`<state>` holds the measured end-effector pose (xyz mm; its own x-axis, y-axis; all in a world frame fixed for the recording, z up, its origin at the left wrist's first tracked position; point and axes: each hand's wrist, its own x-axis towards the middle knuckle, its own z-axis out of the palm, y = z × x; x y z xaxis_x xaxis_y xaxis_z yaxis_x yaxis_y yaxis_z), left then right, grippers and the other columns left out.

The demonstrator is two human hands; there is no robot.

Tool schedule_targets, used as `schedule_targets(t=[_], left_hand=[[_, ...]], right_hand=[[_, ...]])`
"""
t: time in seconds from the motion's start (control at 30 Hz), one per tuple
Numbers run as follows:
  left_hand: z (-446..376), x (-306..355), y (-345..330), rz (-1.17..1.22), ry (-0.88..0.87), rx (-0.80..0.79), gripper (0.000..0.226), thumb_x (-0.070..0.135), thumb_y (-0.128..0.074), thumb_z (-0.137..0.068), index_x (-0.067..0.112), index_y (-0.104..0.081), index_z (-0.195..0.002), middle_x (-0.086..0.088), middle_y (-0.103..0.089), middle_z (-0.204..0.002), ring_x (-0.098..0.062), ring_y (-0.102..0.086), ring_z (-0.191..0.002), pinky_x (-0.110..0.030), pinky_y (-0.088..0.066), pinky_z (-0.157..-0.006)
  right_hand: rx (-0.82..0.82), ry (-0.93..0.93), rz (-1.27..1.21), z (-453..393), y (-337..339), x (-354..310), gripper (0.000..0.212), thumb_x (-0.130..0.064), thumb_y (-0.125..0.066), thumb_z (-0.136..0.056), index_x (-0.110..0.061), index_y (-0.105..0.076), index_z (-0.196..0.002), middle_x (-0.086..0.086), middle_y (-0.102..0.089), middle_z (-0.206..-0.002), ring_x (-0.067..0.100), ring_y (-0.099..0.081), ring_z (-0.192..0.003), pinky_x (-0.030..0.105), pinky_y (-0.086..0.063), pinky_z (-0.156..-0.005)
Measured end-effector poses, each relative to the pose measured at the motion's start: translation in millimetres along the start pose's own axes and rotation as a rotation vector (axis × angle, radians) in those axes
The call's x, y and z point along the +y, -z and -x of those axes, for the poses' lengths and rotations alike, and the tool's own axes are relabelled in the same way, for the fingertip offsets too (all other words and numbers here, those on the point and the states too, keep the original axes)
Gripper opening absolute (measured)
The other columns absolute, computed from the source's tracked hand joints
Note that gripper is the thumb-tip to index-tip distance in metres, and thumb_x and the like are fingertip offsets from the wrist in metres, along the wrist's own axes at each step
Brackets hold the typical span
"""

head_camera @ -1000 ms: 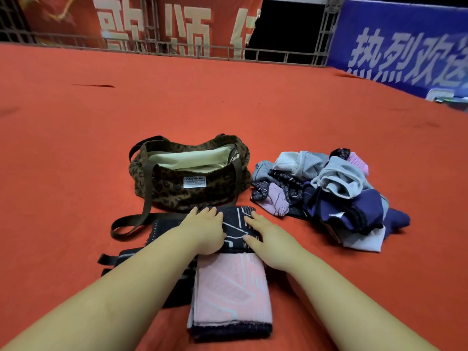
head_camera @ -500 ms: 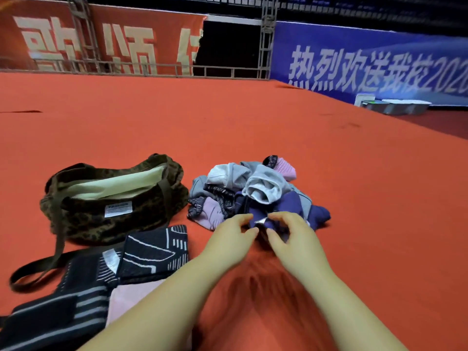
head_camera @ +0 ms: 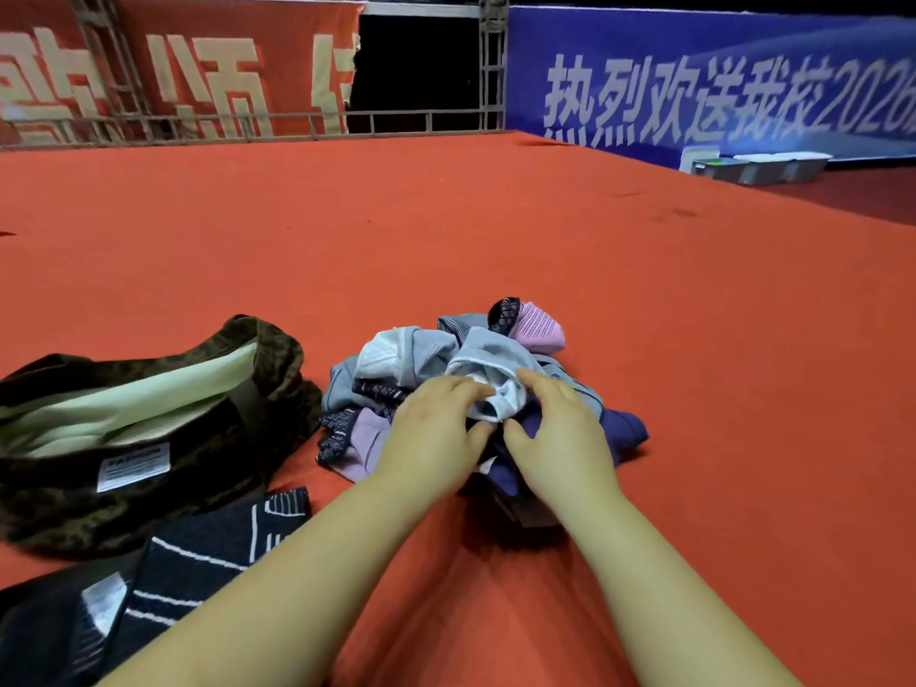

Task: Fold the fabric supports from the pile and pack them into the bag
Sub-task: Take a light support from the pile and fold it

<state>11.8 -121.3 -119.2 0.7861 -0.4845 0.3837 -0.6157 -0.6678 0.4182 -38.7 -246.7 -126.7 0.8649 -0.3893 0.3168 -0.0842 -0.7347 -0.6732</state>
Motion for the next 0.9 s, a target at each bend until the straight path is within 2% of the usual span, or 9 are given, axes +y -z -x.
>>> schedule_targets(t=[0.07, 0.13, 0.2, 0.3, 0.4, 0.57, 0.77, 0.83, 0.9], left_hand=[[-7, -3, 1, 0.021, 0.025, 0.018, 0.034, 0.035, -0.046, -0.088, 0.016, -0.068, -0.106, -0.003, -0.067, -0.109, -0.025, -0.056, -0.108, -0.034, -0.039, -0.093], [-11, -2, 7, 0.096, 0.071, 0.075, 0.023, 0.024, -0.051, -0.093, 0.015, -0.068, -0.104, -0.006, -0.069, -0.104, -0.025, -0.059, -0.103, -0.034, -0.041, -0.087], [-11, 2, 19, 0.211, 0.079, 0.148, 0.02, 0.016, -0.052, -0.094, 0.016, -0.068, -0.106, -0.001, -0.07, -0.102, -0.019, -0.06, -0.099, -0.028, -0.042, -0.084], [-5, 13, 45, 0.4, 0.07, 0.214, 0.02, 0.014, -0.048, -0.096, 0.022, -0.066, -0.101, 0.016, -0.065, -0.087, -0.006, -0.059, -0.086, -0.019, -0.044, -0.077], [9, 22, 73, 0.544, 0.057, 0.286, 0.022, 0.017, -0.047, -0.097, 0.03, -0.062, -0.089, 0.013, -0.065, -0.081, -0.007, -0.061, -0.079, -0.025, -0.047, -0.073], [55, 29, 99, 0.66, 0.108, 0.33, 0.021, 0.013, -0.045, -0.098, 0.023, -0.059, -0.085, 0.013, -0.059, -0.074, 0.007, -0.051, -0.067, -0.009, -0.039, -0.064], [115, 19, 107, 0.788, 0.193, 0.328, 0.019, 0.023, -0.045, -0.097, 0.022, -0.059, -0.085, 0.01, -0.059, -0.074, -0.002, -0.052, -0.068, -0.017, -0.042, -0.065], [131, 15, 114, 0.807, 0.195, 0.328, 0.018, 0.028, -0.045, -0.094, 0.021, -0.059, -0.085, 0.008, -0.058, -0.074, -0.005, -0.052, -0.069, -0.019, -0.044, -0.065], [145, 13, 119, 0.776, 0.187, 0.35, 0.018, 0.029, -0.044, -0.091, 0.02, -0.058, -0.085, 0.006, -0.056, -0.074, -0.005, -0.051, -0.068, -0.022, -0.043, -0.066]], right_hand=[[0.013, 0.028, 0.018, -3, -4, 2, 0.053, -0.013, -0.062, -0.082, -0.022, -0.05, -0.133, 0.003, -0.052, -0.133, 0.022, -0.044, -0.126, 0.036, -0.03, -0.108], [0.049, 0.066, 0.005, -5, -5, 1, 0.052, -0.012, -0.063, -0.082, -0.023, -0.052, -0.132, 0.004, -0.055, -0.128, 0.022, -0.047, -0.123, 0.036, -0.033, -0.106], [0.112, 0.115, -0.07, -5, -1, -4, 0.048, -0.009, -0.063, -0.082, -0.023, -0.056, -0.128, 0.002, -0.058, -0.12, 0.021, -0.051, -0.116, 0.028, -0.035, -0.102], [0.199, 0.212, -0.179, -1, 14, -23, 0.038, -0.012, -0.064, -0.082, -0.022, -0.063, -0.119, -0.004, -0.06, -0.107, 0.014, -0.055, -0.103, 0.007, -0.032, -0.088], [0.213, 0.293, -0.248, 15, 30, -49, 0.03, -0.025, -0.059, -0.08, -0.027, -0.067, -0.109, -0.012, -0.059, -0.099, 0.005, -0.053, -0.096, 0.006, -0.034, -0.085], [0.122, 0.299, -0.399, 64, 42, -83, 0.02, -0.029, -0.062, -0.08, -0.041, -0.06, -0.095, -0.019, -0.062, -0.097, -0.006, -0.055, -0.094, 0.001, -0.034, -0.08], [-0.13, 0.263, -0.397, 115, 44, -100, 0.019, -0.04, -0.067, -0.074, -0.032, -0.061, -0.089, -0.012, -0.064, -0.092, 0.0, -0.059, -0.089, 0.005, -0.039, -0.079], [-0.191, 0.233, -0.427, 124, 45, -106, 0.014, -0.035, -0.072, -0.079, -0.026, -0.062, -0.083, -0.009, -0.066, -0.084, 0.003, -0.061, -0.082, 0.011, -0.043, -0.077], [-0.192, 0.181, -0.458, 130, 40, -113, 0.014, -0.03, -0.066, -0.083, -0.021, -0.061, -0.074, -0.012, -0.066, -0.073, 0.0, -0.058, -0.07, 0.013, -0.043, -0.07]])
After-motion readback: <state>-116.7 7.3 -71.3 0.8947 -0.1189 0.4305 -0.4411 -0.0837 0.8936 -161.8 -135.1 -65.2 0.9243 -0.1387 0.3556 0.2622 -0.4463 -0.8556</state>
